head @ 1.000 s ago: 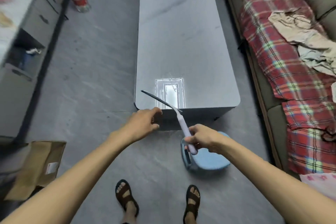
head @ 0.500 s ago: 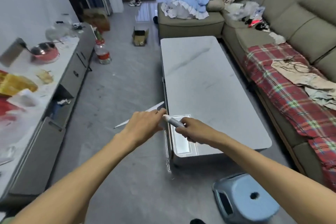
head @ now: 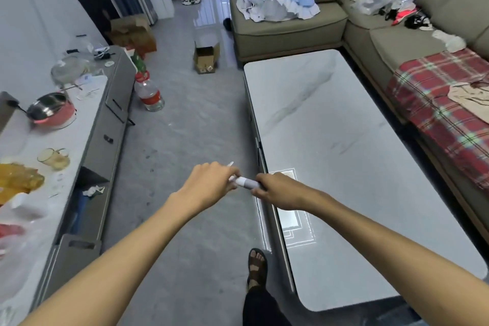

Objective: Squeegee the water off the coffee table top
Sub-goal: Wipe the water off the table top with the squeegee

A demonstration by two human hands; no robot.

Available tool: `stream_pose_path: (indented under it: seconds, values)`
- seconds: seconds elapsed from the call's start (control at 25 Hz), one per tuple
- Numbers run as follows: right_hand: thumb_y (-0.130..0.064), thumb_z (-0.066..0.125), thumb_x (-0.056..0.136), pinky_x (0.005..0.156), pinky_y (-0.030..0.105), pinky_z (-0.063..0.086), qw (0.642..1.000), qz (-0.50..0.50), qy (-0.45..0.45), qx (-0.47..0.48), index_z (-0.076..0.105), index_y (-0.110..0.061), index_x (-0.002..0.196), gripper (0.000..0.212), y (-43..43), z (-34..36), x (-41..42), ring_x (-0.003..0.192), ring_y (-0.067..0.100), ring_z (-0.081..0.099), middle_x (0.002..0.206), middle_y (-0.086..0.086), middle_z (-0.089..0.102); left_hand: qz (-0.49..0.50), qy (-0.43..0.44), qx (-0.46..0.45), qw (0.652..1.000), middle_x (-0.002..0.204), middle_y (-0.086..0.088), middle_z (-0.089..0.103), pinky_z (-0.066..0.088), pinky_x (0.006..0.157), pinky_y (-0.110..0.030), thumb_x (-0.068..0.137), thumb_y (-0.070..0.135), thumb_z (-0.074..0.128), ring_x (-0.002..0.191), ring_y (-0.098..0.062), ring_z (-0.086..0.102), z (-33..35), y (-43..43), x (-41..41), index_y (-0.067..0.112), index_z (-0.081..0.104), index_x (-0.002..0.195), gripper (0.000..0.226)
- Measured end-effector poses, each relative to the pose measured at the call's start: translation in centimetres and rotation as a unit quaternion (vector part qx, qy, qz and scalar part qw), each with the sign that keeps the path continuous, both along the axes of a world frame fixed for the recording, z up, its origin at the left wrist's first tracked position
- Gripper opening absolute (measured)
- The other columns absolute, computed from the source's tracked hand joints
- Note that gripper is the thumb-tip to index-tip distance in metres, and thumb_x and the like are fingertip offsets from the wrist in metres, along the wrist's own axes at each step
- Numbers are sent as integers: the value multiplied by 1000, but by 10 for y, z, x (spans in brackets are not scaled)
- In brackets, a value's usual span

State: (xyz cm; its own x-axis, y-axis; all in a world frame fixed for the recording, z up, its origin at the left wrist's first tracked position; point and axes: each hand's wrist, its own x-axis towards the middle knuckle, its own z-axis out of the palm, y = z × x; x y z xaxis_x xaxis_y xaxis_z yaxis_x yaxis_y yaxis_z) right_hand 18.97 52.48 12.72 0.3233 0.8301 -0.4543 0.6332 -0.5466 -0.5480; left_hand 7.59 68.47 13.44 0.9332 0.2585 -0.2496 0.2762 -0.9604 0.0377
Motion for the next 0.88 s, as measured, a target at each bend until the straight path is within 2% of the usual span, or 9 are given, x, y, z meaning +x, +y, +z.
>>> stream_pose_path:
  seconds: [0.08,0.16,0.28,0.4,0.48,0.64,0.76,0.88]
  values:
    - [-33,45,96,62,35,34,999,-28,-19,-28,48,-13,87,22,44,-4,51,83,34,54,90,17,59,21,9,-57,998,102,0,71,39,67,-33,89,46,57,97,-30,64,7,54,53,33,54,121,34]
    - [-30,48,95,58,34,34,996,-69,-24,-57,46,-13,88,19,82,7,103,85,33,53,94,17,59,35,7,-101,994,105,4,72,44,75,-36,88,48,57,102,-29,63,24,105,101,33,51,125,40]
    - [-29,50,92,49,27,30,989,-126,-16,-77,47,-12,87,18,124,21,172,72,26,49,88,9,55,26,9,-141,990,107,6,72,45,80,-37,87,51,56,104,-27,63,38,165,166,34,53,123,41]
    - [-28,49,91,37,19,31,975,-200,34,-90,52,-10,88,19,170,11,236,56,20,49,81,7,58,8,20,-169,985,111,3,70,44,80,-36,86,52,55,106,-28,62,28,230,243,33,54,123,42]
    - [-32,48,91,33,14,28,955,-270,79,-91,53,-11,81,24,195,3,275,48,18,45,78,7,58,-21,50,-197,979,114,0,69,46,82,-35,86,51,57,103,-26,61,18,267,296,30,55,122,42]
    - [-40,44,95,37,17,27,913,-374,140,-83,49,-13,74,35,232,-1,346,47,16,39,75,6,51,-76,110,-265,955,106,-4,70,49,90,-35,85,48,61,84,-19,58,13,330,400,25,59,118,40]
    - [-46,41,96,36,15,25,865,-478,135,-78,49,-15,73,39,248,-2,395,46,17,37,72,4,49,-115,119,-271,948,100,-3,72,51,89,-38,85,45,60,88,-22,62,16,358,489,26,61,112,33]
    - [-51,38,96,37,17,27,831,-535,136,-69,53,-15,79,43,263,-17,448,49,20,39,73,5,53,-142,145,-289,936,98,-2,70,52,86,-39,85,41,59,91,-25,65,3,368,568,26,62,99,21]
